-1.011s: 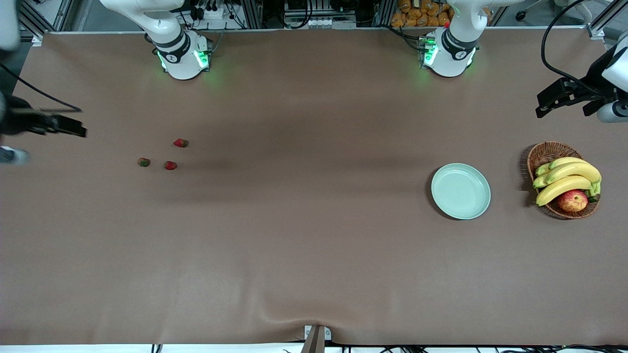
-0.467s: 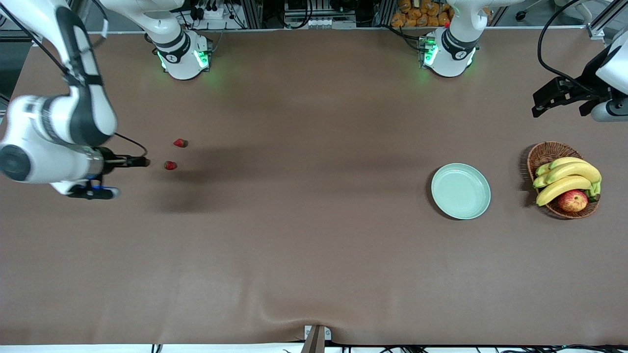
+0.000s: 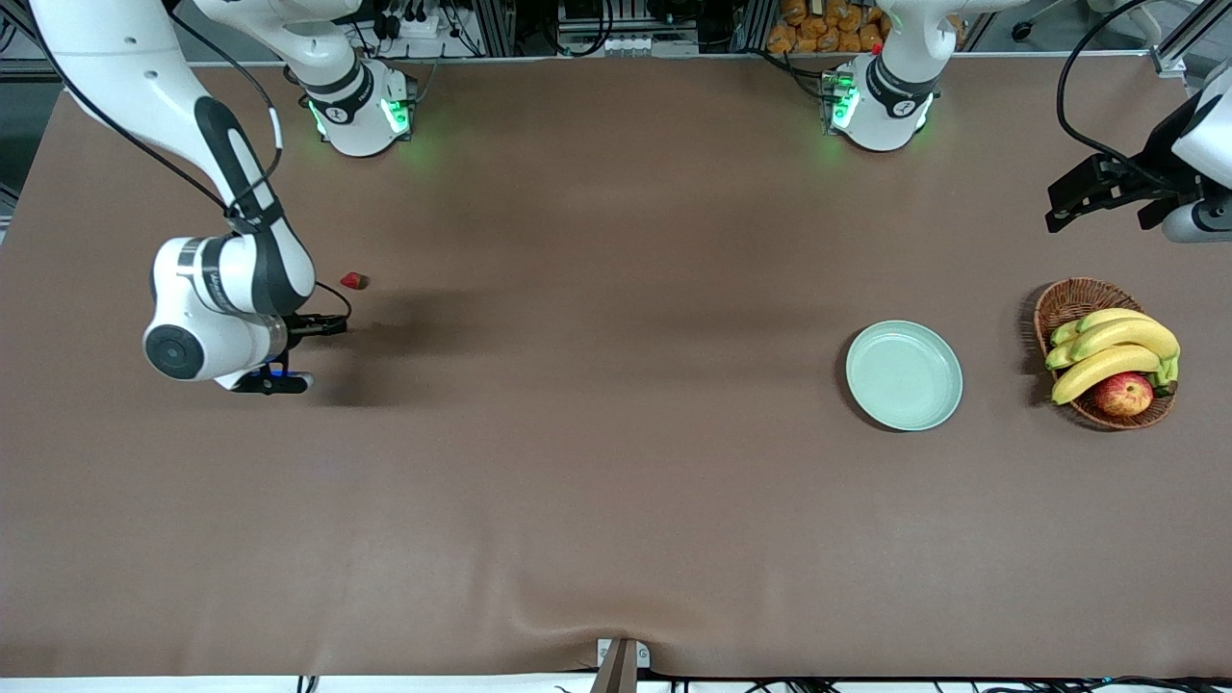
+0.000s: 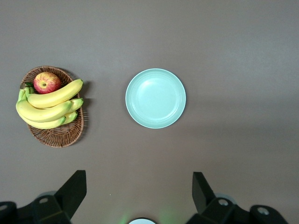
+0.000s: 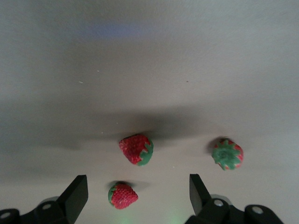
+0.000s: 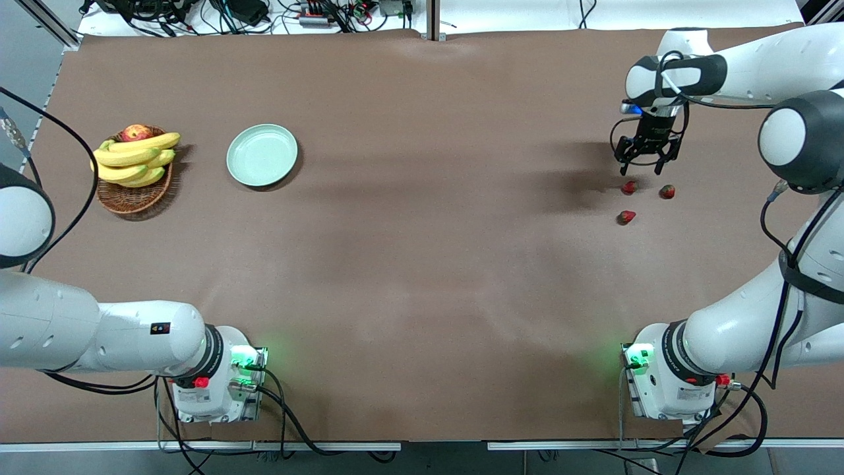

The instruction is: Collect all strawberries into plate

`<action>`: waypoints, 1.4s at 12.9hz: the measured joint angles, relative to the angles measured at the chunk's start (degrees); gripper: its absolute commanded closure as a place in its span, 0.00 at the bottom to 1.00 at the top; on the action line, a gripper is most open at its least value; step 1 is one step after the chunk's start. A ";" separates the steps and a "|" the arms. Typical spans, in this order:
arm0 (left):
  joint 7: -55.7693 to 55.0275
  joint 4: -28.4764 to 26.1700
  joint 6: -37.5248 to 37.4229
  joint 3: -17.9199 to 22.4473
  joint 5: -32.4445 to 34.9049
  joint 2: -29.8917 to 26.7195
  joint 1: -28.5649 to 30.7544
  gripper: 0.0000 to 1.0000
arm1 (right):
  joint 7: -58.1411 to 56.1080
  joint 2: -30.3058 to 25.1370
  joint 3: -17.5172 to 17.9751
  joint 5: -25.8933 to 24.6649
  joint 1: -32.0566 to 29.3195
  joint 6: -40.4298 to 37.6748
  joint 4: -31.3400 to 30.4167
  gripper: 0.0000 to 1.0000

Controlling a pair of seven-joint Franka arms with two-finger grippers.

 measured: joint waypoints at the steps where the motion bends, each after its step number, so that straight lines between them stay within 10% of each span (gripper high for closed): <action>1: 0.00 0.00 0.00 0.01 0.00 0.00 0.00 0.00 | 0.01 0.58 0.00 0.37 0.00 0.18 0.00 0.21; 9: 0.00 0.00 0.00 0.20 0.00 0.00 0.08 0.00 | -0.06 2.93 0.00 0.93 0.03 3.55 0.00 0.45; 18: 0.00 -0.01 0.56 0.30 0.00 0.47 0.67 0.00 | -3.35 3.99 0.01 0.97 0.04 4.87 0.26 1.00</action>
